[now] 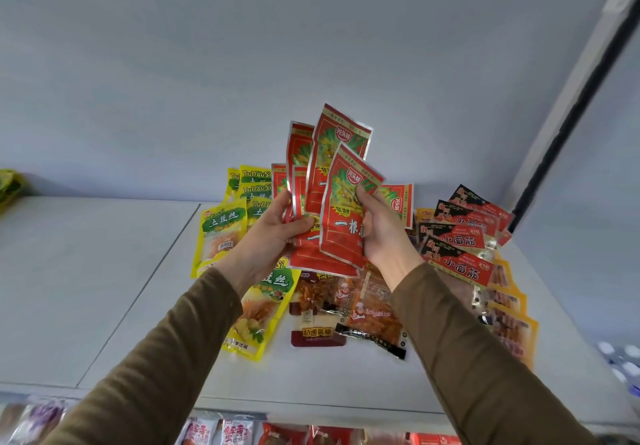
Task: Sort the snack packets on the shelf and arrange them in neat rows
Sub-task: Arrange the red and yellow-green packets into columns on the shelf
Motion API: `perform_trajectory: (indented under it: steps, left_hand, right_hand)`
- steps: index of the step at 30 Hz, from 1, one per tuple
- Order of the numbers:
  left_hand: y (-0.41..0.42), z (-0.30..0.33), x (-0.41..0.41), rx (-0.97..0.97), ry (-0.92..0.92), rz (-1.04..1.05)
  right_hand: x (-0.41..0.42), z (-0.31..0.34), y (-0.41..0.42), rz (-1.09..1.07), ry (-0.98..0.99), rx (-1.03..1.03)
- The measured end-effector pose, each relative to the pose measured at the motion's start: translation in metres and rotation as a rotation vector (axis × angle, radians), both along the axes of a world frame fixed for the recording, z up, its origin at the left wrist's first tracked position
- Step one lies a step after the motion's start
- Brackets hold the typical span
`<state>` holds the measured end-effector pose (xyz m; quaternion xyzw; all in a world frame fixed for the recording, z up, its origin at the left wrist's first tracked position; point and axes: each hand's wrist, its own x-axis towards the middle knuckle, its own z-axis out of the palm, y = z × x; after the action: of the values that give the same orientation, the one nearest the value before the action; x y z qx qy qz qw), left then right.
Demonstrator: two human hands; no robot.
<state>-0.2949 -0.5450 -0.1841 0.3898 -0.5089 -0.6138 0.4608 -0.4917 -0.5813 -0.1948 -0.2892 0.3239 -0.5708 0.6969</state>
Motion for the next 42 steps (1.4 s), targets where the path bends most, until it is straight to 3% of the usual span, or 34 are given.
perform_trajectory:
  steps: [6, 12, 19, 23, 26, 30, 32, 35, 38, 40, 42]
  left_hand:
    - [-0.006, -0.004, 0.002, 0.024, 0.031, 0.25]
    - [-0.008, -0.002, 0.001, 0.051, 0.041, 0.356]
    - [-0.001, 0.005, -0.011, 0.049, -0.005, 0.249]
    - [0.0, 0.0, -0.024, 0.05, -0.01, 0.262]
    - [-0.002, -0.004, -0.019, 0.077, 0.037, 0.287]
    - [0.002, -0.008, 0.008, 0.203, 0.196, 0.303]
    - [0.004, -0.009, 0.026, 0.224, 0.263, 0.33]
    - [0.007, -0.01, 0.055, 0.195, 0.275, 0.352]
    - [0.011, -0.011, 0.076, 0.169, 0.278, 0.376]
    - [0.013, -0.011, 0.081, 0.169, 0.278, 0.394]
    - [0.015, -0.013, 0.08, 0.172, 0.279, 0.402]
  right_hand:
    - [-0.007, -0.004, -0.002, 0.069, 0.058, 0.017]
    - [-0.001, -0.009, 0.0, 0.047, 0.151, 0.041]
    - [0.018, -0.01, 0.003, -0.243, 0.39, -0.063]
    - [0.044, -0.009, 0.008, -0.319, 0.408, -0.123]
    - [0.056, -0.005, 0.011, -0.246, 0.349, -0.065]
    - [0.049, 0.003, 0.009, 0.01, 0.429, -0.059]
    - [0.037, 0.009, 0.003, 0.041, 0.618, -0.142]
    - [0.004, 0.017, -0.019, -0.098, 0.923, -0.286]
    - [-0.035, 0.02, -0.053, -0.186, 1.429, -0.375]
    - [-0.051, 0.022, -0.069, -0.09, 1.787, -0.34]
    - [-0.056, 0.025, -0.077, 0.092, 2.018, -0.27]
